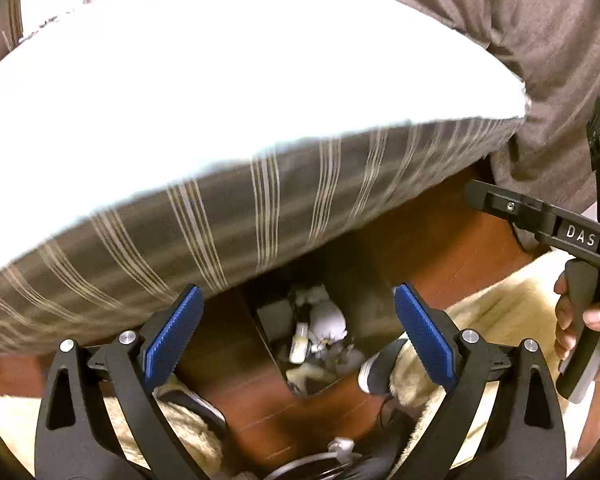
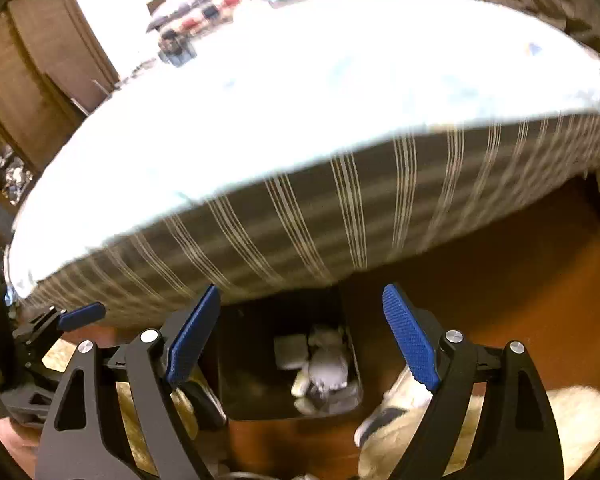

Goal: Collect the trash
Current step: 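Open both tools to drop the items into the bin, then raise both tools back over the bed toward the scrunchie and spool, then grasp the black scrunchie with the left tool while the right tool grasps the white spool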

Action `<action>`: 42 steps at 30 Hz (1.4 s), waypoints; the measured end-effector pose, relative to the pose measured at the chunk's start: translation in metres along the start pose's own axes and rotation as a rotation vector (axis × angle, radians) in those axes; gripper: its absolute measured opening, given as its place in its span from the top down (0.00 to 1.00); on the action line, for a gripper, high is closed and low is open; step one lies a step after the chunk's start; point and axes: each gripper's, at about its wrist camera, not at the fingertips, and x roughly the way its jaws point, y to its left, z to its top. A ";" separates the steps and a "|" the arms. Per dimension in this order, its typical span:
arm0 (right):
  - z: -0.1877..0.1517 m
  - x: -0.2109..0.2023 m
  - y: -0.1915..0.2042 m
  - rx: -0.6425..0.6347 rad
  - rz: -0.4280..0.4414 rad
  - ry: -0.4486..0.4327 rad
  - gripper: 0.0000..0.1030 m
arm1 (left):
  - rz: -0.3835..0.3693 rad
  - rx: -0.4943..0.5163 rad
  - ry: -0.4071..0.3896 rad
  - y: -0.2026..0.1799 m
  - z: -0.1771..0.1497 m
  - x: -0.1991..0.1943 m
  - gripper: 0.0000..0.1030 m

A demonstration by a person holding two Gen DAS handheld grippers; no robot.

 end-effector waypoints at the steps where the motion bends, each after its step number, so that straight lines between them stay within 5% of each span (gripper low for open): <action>1: -0.001 -0.003 0.003 -0.007 0.002 -0.017 0.18 | -0.003 0.002 -0.017 0.001 0.004 -0.008 0.11; 11: 0.083 -0.032 0.039 -0.103 0.015 -0.194 0.17 | 0.044 -0.008 -0.162 0.022 0.074 -0.059 0.10; 20: 0.158 0.010 0.045 -0.129 0.009 -0.235 0.17 | 0.122 -0.036 -0.219 0.065 0.154 -0.050 0.10; 29: 0.235 0.077 0.061 -0.151 0.000 -0.182 0.17 | 0.157 -0.061 -0.259 0.099 0.232 -0.028 0.11; 42: 0.296 0.152 0.080 -0.215 -0.045 -0.137 0.17 | 0.117 -0.059 -0.239 0.123 0.323 0.025 0.40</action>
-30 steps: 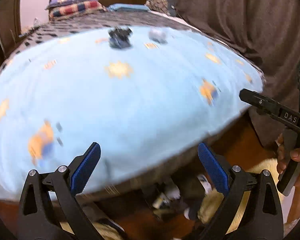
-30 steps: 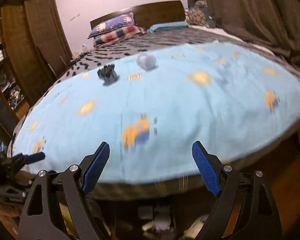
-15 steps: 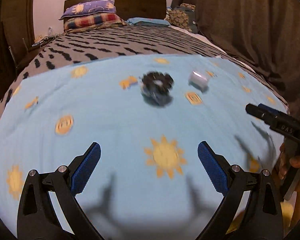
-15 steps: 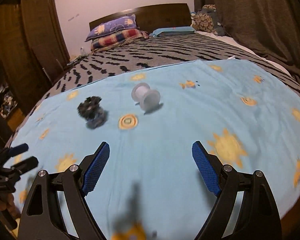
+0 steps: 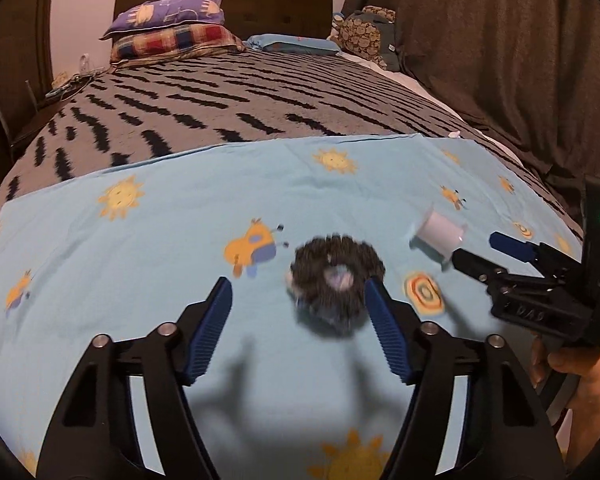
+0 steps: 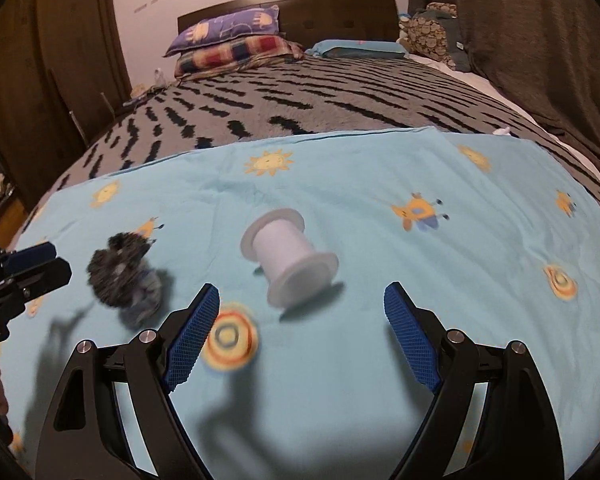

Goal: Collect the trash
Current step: 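Grasp the black scrunchie with the left tool while the right tool grasps the white spool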

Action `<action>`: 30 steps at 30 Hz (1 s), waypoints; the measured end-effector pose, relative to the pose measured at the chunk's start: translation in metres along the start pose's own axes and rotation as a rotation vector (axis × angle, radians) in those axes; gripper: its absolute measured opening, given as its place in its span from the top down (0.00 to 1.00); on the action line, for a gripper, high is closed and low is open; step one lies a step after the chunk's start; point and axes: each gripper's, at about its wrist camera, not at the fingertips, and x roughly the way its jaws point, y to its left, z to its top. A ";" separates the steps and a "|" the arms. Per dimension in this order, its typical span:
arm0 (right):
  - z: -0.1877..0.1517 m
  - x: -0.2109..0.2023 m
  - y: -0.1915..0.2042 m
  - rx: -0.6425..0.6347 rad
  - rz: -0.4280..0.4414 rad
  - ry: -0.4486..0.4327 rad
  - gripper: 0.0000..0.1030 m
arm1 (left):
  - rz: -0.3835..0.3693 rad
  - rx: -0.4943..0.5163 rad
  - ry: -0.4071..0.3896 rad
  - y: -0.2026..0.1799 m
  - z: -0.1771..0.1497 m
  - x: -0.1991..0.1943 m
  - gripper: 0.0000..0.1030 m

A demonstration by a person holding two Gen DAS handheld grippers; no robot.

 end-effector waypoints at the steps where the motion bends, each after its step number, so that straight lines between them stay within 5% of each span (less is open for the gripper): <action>1: 0.004 0.006 0.001 -0.004 0.001 0.005 0.17 | -0.001 0.002 0.003 -0.001 0.003 0.005 0.40; 9: 0.018 0.037 0.008 -0.029 0.010 0.047 0.18 | -0.021 0.021 0.048 -0.005 0.009 0.034 0.55; 10: 0.018 0.040 0.009 -0.036 0.017 0.059 0.21 | -0.024 0.025 0.048 -0.006 0.009 0.035 0.59; 11: 0.019 0.042 0.010 -0.040 0.026 0.070 0.35 | -0.026 0.027 0.048 -0.006 0.010 0.036 0.62; 16: 0.016 0.043 0.018 -0.074 0.025 0.081 0.39 | -0.033 0.048 0.051 -0.010 0.009 0.037 0.84; 30: 0.005 -0.006 0.026 -0.095 0.034 0.038 0.39 | -0.042 0.065 0.007 -0.018 0.008 0.004 0.94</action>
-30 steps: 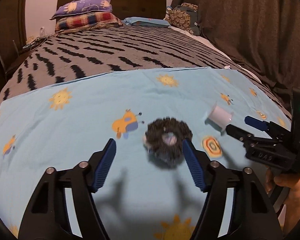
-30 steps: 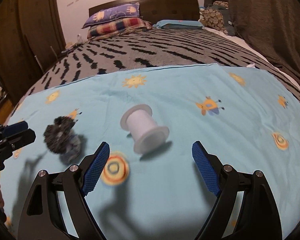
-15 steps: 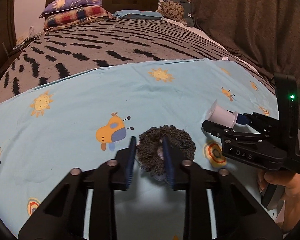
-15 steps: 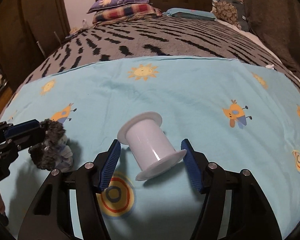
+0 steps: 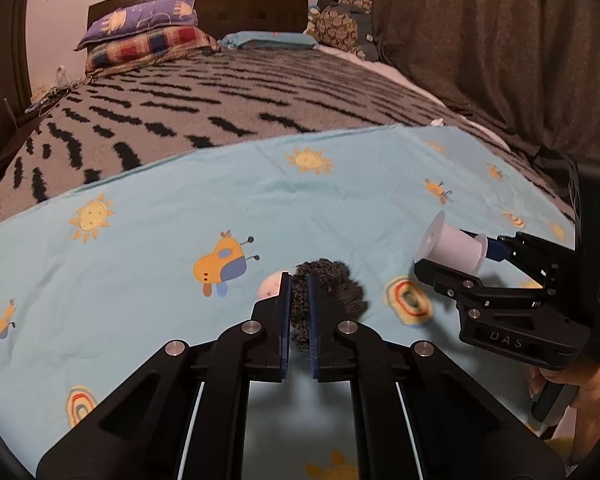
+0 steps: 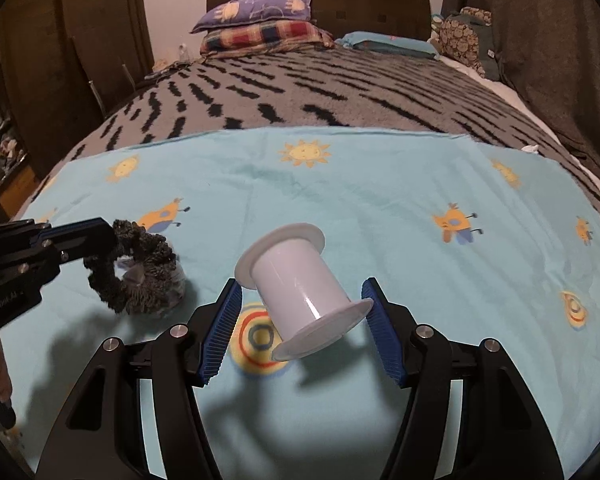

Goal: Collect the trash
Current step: 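Grasp the black scrunchie with the left tool while the right tool grasps the white spool, then carry the scrunchie and white spool down to the black bin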

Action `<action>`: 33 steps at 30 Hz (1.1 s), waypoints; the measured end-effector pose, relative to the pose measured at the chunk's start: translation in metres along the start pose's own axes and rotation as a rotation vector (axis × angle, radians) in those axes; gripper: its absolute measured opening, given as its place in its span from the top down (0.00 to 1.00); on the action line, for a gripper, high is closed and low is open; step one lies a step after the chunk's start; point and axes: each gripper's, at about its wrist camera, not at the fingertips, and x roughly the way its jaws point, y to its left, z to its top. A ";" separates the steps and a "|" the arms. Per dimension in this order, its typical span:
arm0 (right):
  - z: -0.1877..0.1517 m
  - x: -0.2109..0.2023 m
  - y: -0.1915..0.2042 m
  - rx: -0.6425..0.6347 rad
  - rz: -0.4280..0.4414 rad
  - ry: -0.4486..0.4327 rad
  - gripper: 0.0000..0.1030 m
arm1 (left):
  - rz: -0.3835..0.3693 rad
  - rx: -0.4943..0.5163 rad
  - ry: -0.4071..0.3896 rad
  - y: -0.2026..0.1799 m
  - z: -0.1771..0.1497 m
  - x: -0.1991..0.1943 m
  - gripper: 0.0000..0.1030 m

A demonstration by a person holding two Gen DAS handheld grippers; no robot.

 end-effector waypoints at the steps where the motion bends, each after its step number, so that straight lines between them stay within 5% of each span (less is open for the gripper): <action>1: 0.000 -0.008 0.000 0.000 -0.003 -0.010 0.39 | 0.002 0.000 -0.012 -0.002 0.001 -0.008 0.94; 15: -0.022 -0.159 0.010 -0.018 -0.027 -0.183 0.39 | 0.032 0.087 -0.167 -0.050 -0.010 -0.148 0.94; 24: -0.090 -0.234 0.023 -0.020 -0.009 -0.220 0.39 | -0.023 0.106 -0.194 -0.083 -0.086 -0.216 0.94; 33: -0.174 -0.251 0.023 0.030 0.021 -0.158 0.39 | -0.096 0.100 -0.128 -0.109 -0.174 -0.230 0.94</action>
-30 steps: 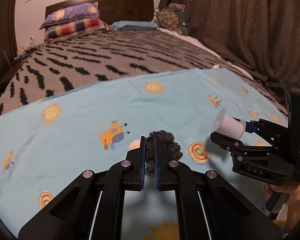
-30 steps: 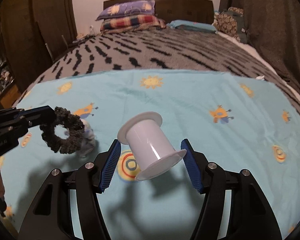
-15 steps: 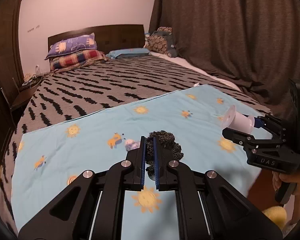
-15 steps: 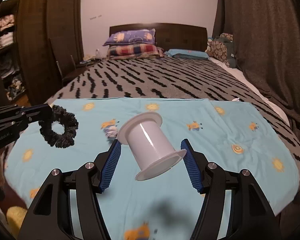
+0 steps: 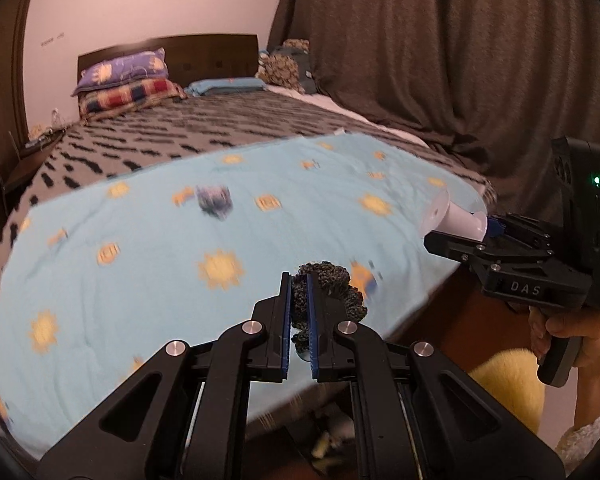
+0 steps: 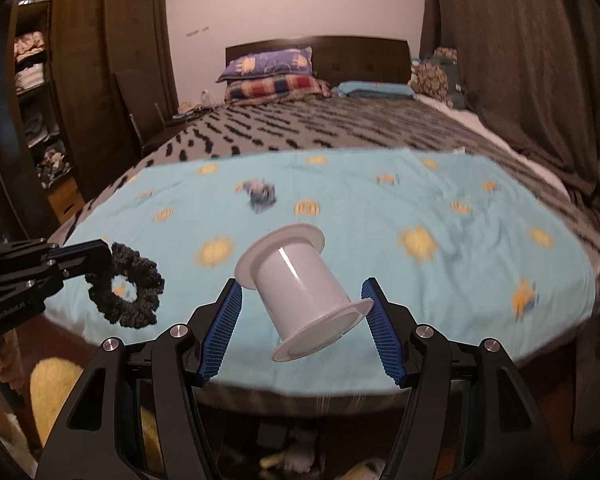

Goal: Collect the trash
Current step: 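Carry the scrunchie and white spool down to the black bin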

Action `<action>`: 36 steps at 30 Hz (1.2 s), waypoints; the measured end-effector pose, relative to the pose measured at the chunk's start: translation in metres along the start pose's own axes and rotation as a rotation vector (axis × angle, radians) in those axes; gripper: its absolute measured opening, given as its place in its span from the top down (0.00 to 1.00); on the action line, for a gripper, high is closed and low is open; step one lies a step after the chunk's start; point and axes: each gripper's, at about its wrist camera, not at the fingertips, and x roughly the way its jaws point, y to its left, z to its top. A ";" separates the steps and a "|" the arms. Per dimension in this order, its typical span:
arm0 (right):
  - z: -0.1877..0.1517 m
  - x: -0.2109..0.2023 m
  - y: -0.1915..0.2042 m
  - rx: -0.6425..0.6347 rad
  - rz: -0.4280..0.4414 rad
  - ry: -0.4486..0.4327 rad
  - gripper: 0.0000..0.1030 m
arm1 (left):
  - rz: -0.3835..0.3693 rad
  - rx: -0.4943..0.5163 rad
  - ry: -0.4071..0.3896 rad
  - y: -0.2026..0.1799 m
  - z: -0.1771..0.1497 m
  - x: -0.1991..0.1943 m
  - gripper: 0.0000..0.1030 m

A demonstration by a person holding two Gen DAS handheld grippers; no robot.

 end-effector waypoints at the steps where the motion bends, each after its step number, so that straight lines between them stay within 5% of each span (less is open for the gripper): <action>1: -0.010 0.000 -0.001 0.007 0.002 0.012 0.39 | -0.012 -0.006 0.019 -0.003 -0.012 0.003 0.94; 15: -0.120 0.039 0.000 0.097 0.006 0.211 0.38 | -0.048 -0.043 0.245 -0.018 -0.125 0.062 0.94; 36: -0.221 0.143 -0.015 0.247 0.019 0.530 0.38 | -0.080 -0.098 0.535 -0.018 -0.229 0.170 0.94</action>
